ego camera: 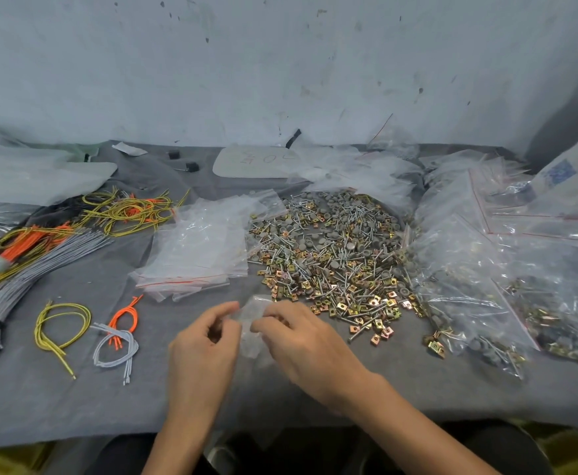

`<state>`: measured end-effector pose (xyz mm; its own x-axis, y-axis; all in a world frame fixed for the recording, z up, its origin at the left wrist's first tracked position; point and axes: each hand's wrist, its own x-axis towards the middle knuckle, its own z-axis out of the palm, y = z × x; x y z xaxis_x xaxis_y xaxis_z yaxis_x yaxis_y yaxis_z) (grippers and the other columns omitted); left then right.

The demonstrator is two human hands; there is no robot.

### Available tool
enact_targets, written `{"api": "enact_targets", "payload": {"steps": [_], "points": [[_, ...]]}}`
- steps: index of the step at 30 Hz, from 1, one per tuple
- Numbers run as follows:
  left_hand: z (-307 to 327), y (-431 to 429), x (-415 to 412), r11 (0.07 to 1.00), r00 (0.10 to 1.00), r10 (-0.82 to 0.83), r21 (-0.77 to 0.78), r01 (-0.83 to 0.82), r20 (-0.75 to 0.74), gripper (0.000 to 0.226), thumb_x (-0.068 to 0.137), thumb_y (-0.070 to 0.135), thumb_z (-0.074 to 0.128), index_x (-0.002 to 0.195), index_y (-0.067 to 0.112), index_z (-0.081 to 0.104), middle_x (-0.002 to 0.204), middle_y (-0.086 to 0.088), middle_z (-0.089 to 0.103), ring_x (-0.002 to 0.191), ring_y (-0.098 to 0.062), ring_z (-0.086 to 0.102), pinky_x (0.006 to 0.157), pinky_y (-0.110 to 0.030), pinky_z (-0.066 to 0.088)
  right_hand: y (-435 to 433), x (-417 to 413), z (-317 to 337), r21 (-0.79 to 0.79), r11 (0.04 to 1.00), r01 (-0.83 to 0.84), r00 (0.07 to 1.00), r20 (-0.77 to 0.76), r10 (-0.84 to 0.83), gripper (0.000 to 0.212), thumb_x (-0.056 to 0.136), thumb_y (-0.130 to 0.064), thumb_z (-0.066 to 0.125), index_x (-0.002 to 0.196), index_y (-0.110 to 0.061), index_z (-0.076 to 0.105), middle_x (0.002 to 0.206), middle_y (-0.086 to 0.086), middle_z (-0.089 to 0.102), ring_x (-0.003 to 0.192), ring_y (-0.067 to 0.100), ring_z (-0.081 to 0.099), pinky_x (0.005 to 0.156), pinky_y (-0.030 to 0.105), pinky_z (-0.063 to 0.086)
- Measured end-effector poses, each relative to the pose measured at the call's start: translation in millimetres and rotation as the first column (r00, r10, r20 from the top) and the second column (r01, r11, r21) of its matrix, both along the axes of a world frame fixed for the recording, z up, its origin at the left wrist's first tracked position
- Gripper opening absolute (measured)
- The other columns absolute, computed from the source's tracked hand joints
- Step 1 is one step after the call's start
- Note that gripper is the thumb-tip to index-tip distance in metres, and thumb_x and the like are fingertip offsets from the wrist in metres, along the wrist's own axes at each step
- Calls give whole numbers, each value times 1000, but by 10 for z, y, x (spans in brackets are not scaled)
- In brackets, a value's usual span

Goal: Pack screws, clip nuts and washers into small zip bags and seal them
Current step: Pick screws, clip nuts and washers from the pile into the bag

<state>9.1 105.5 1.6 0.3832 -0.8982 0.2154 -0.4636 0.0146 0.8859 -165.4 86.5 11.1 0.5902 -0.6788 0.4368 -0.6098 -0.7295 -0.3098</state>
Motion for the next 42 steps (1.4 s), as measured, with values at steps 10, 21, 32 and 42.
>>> {"api": "enact_targets", "payload": {"steps": [10,21,32,42], "points": [[548,-39,230,987,960,-144,109,120,240,21,84,14,67,83,33,76,62,20,64,60,2,57,59,-21,41,46,112,499,-41,980,-195,952,-248,179,19,99,-26,53,113,-17,63,116,4,61,98,27,54,80,43,48],[1127,-80,481,897,803,-442,217,386,399,26,89,13,68,86,36,77,60,-4,61,52,-8,46,51,-19,35,-78,243,1065,-6,966,-257,913,-330,241,11,103,-29,50,108,-21,52,108,1,53,87,29,58,64,41,44],[1068,-67,395,971,850,-210,-2,241,483,23,86,10,69,86,31,77,55,13,54,55,-6,50,51,-12,33,-147,159,834,33,987,-158,974,-157,162,21,101,-25,57,119,-14,64,113,6,52,95,30,58,78,49,50],[1096,-185,388,927,811,-373,146,345,451,26,87,8,69,84,34,76,54,-4,56,53,-11,45,52,-17,33,-182,207,897,-58,977,-203,947,-266,181,15,105,-31,46,110,-20,55,106,2,56,89,32,61,66,47,51]]}}
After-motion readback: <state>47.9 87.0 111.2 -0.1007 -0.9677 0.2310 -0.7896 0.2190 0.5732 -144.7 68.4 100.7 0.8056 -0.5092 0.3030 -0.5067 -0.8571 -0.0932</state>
